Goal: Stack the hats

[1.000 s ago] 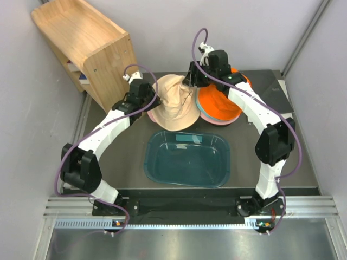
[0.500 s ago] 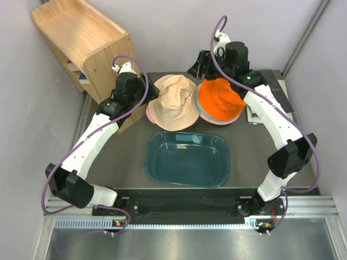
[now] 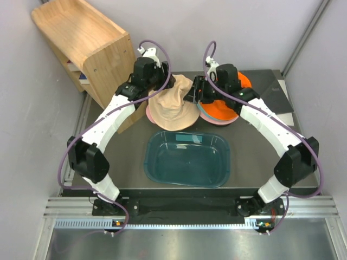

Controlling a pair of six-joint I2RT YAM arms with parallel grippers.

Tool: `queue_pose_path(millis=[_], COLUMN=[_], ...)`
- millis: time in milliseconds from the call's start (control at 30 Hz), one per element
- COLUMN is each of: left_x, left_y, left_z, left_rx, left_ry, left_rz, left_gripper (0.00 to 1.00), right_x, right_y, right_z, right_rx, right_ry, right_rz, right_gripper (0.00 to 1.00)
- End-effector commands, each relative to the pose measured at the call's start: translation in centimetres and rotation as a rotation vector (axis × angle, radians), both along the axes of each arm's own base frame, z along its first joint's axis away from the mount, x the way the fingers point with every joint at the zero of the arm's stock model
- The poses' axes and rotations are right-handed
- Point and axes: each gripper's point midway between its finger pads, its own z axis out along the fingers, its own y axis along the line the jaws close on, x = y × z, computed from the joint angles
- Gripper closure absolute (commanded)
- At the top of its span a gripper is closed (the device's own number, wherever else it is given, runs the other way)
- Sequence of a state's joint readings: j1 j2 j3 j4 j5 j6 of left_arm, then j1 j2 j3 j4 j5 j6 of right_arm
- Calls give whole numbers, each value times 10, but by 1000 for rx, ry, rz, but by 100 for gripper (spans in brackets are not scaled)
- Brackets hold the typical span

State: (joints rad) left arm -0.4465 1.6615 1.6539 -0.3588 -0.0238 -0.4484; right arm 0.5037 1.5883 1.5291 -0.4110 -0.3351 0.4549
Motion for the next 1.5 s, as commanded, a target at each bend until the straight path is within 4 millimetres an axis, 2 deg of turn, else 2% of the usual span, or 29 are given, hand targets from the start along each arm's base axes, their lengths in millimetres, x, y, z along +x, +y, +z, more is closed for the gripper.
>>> queue_pose_path(millis=[0,33,133,400,567,667,700,733,800,867,1000,1133,1300,1467], left_x=[11,12,12,15,18,20,21,22,23,25,33,38,45,51], left_y=[-7,-7,-13,-17,-20,-20,-18,-17,-15,-13,1,11,19,26], left_z=[32,31,26,12,6,7,9,11,12,12,16,17,-3,-10], left_rx=[1,2,-7,-4,-1,-3,2,8,15,25,70,96,94,68], left_ry=[-113,-114,-104,-82,-73,-79,-86,-92,-100,-103,-108,-120,-65,-44], left_rz=[-36,-37,-67,-75,-83,-80,-72,-68,-59,-54,8,27,29,42], left_gripper=[38,39,42,49,58,68,72,76,92,100,100,100,100,100], right_x=[-11,-9,-7,-2,2,5,6,7,9,12,18,23,26,24], right_y=[14,15,22,40,49,53,52,54,55,56,61,60,54,41], right_z=[43,49,48,23,15,12,12,15,18,21,26,20,2,-5], right_rx=[99,105,104,69,63,60,60,62,66,73,85,71,15,-19], right_ry=[-72,-82,-77,-12,5,15,16,11,1,-3,-6,7,27,34], right_rz=[44,47,64,100,123,134,132,133,131,128,127,113,88,55], right_gripper=[42,43,43,46,48,60,73,81,99,100,100,100,100,100])
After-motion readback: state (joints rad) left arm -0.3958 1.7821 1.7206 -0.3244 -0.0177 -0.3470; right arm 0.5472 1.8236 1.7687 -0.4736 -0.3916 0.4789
